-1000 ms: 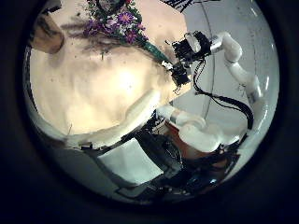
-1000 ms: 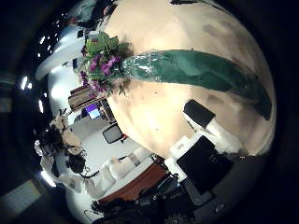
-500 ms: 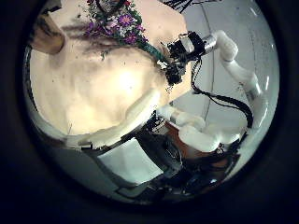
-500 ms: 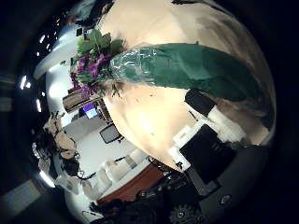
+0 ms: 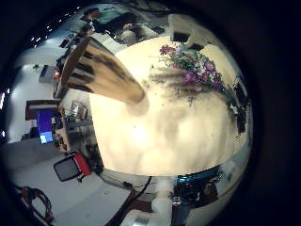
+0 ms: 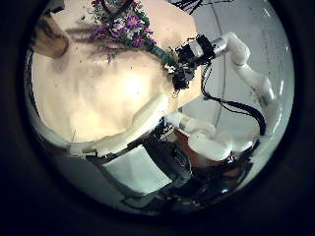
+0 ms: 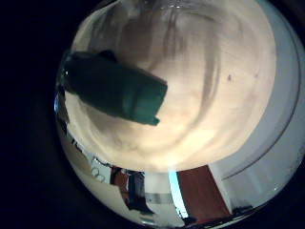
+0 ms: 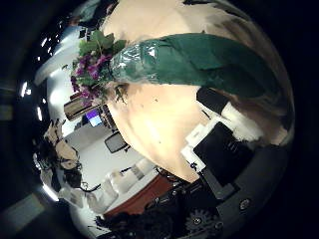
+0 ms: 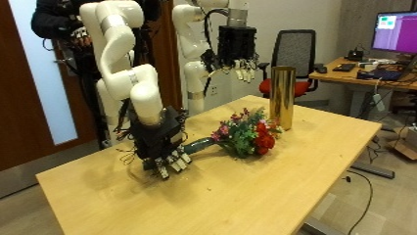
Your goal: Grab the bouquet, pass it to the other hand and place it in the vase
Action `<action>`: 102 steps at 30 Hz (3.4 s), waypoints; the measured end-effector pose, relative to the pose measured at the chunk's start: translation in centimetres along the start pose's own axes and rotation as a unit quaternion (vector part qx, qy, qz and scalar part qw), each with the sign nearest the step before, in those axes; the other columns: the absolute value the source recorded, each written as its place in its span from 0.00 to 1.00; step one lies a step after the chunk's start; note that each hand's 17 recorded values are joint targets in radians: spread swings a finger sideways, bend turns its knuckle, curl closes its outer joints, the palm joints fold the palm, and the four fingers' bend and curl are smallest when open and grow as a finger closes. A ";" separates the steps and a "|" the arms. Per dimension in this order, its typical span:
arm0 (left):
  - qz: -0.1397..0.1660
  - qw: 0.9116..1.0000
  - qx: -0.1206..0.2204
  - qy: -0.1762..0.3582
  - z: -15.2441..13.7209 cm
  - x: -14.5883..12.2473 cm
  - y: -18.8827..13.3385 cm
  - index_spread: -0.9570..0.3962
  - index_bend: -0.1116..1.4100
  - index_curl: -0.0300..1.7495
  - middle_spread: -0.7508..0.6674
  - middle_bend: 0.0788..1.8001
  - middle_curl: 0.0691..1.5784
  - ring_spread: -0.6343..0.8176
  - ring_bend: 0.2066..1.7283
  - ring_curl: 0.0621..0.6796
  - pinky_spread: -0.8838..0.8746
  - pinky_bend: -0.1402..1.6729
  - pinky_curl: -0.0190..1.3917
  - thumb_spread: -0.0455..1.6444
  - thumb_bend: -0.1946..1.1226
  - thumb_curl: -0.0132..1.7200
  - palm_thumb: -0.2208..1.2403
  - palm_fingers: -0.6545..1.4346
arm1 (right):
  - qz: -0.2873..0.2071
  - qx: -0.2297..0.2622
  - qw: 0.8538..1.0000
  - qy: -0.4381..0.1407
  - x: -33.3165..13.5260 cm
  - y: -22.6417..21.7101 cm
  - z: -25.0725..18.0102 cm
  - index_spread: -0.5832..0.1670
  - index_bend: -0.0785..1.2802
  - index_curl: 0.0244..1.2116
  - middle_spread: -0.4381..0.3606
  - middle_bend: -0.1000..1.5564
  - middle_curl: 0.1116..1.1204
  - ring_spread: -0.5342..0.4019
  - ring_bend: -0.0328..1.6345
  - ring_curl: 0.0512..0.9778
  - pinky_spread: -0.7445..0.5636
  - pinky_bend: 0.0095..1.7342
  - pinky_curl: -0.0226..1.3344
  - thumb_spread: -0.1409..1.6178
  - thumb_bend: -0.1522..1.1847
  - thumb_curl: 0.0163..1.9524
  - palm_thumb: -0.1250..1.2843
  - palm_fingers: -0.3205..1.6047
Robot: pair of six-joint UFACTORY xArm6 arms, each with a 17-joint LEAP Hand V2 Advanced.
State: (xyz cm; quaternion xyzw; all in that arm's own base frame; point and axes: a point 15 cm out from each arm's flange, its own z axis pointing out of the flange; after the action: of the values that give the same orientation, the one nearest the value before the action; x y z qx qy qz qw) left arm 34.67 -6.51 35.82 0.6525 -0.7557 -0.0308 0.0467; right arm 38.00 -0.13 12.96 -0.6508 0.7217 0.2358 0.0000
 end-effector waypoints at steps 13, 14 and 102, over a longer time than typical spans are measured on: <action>0.000 1.000 0.001 0.000 -0.1 0.0 -0.1 0.70 0.20 0.27 0.53 0.10 0.25 0.50 0.26 0.07 0.51 0.28 0.23 0.68 0.13 0.16 0.36 0.53 | 0.003 -0.005 1.000 0.001 0.0 -0.2 0.6 0.42 0.24 0.35 0.39 0.34 0.35 0.32 0.44 0.24 0.60 0.10 0.13 0.61 0.10 0.23 0.71 0.53; 0.000 1.000 0.001 0.000 -0.1 0.0 -0.1 0.70 0.20 0.27 0.53 0.10 0.25 0.50 0.26 0.08 0.51 0.28 0.23 0.68 0.13 0.16 0.36 0.53 | 0.002 -0.004 1.000 0.001 -0.1 -0.3 0.6 0.41 0.25 0.36 0.38 0.36 0.36 0.31 0.46 0.24 0.58 0.10 0.12 0.61 0.10 0.23 0.71 0.55; 0.024 0.842 0.131 0.524 -12.7 1.9 -6.1 0.87 0.17 0.20 0.76 0.11 0.20 0.70 0.31 0.11 0.73 0.27 0.22 0.48 0.12 0.20 0.21 0.40 | -0.338 0.113 0.751 -0.556 -25.3 8.6 -17.3 0.46 0.86 0.76 0.38 0.88 0.68 0.37 0.88 0.67 0.39 0.61 0.82 0.21 0.10 0.49 0.94 0.75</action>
State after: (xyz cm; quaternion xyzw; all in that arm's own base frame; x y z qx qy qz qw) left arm 41.76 -9.12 47.87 0.5533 -0.6312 0.4158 0.3503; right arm 39.10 18.12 39.04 -0.6021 0.3483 0.4573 0.5542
